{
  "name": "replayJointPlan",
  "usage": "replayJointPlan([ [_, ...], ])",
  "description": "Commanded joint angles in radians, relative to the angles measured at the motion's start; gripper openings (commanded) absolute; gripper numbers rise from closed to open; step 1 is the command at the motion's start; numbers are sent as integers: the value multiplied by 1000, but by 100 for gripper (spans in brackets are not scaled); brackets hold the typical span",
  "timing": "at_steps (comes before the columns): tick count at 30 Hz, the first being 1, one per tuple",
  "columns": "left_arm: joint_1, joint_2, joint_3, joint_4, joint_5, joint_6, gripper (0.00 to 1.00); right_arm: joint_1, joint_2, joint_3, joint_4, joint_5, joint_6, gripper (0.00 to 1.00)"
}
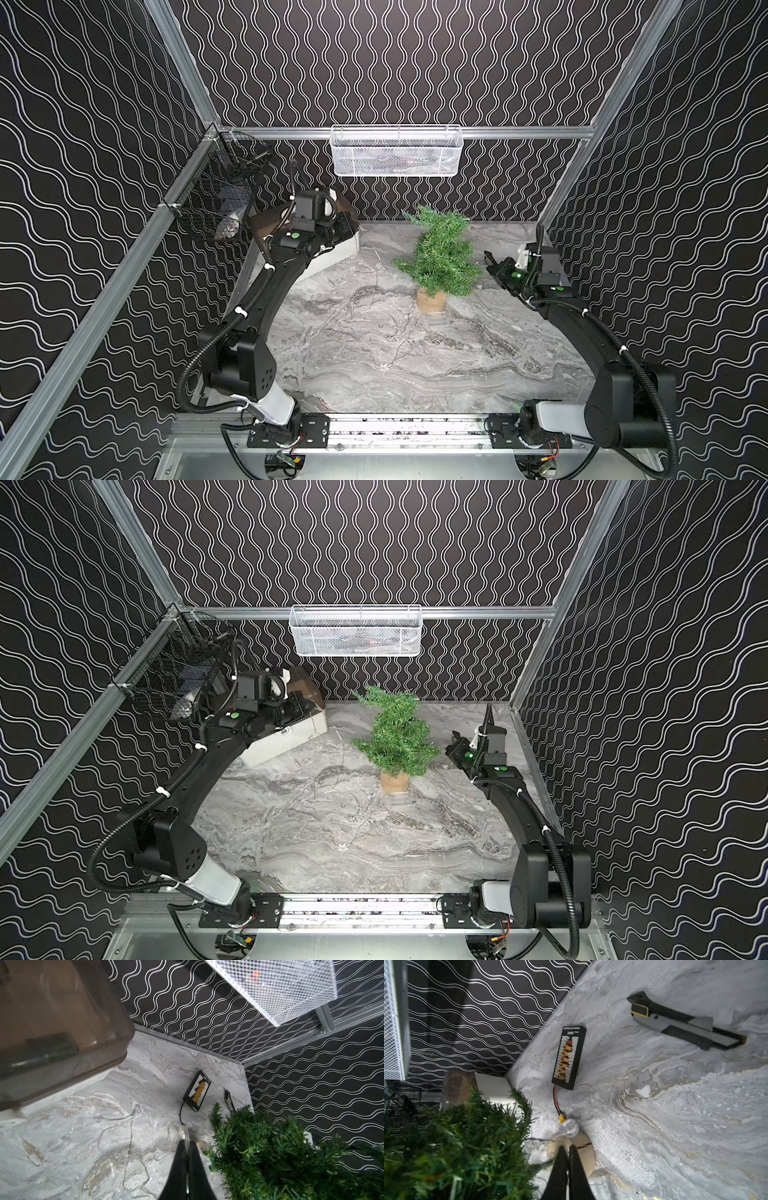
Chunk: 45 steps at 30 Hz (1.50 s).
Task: Remove string lights from the small christmas tree
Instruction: Remove the light string from the Christmas tree.
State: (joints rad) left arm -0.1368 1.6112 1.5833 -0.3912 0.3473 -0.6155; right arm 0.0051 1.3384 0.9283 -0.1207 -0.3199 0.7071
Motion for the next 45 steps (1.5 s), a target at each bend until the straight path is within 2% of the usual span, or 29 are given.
replayJointPlan([
  [1,0,21,73,-30,-9,17,2,-10,13,50,-43,-4,-23,0],
  [8,9,107,272,-74,-19,27,2,-20,18,114,-63,-30,-45,0],
  [17,0,292,634,-118,53,-11,2,-20,10,168,-56,-18,-56,0],
  [22,-1,326,699,-89,65,-40,2,-22,24,233,-55,14,-60,0],
  [29,-8,330,680,-45,59,-62,2,-24,15,237,-67,-1,-65,0],
  [33,-9,388,776,-78,43,-66,1,-23,-23,213,-94,-48,-96,0],
  [34,-12,399,789,-66,56,-78,1,-22,-32,211,-112,-64,-112,1],
  [39,-53,434,832,-42,56,-83,2,-22,-62,210,-164,-121,-163,26],
  [45,-78,458,887,-35,71,-108,2,-22,-78,210,-132,-140,-129,33],
])
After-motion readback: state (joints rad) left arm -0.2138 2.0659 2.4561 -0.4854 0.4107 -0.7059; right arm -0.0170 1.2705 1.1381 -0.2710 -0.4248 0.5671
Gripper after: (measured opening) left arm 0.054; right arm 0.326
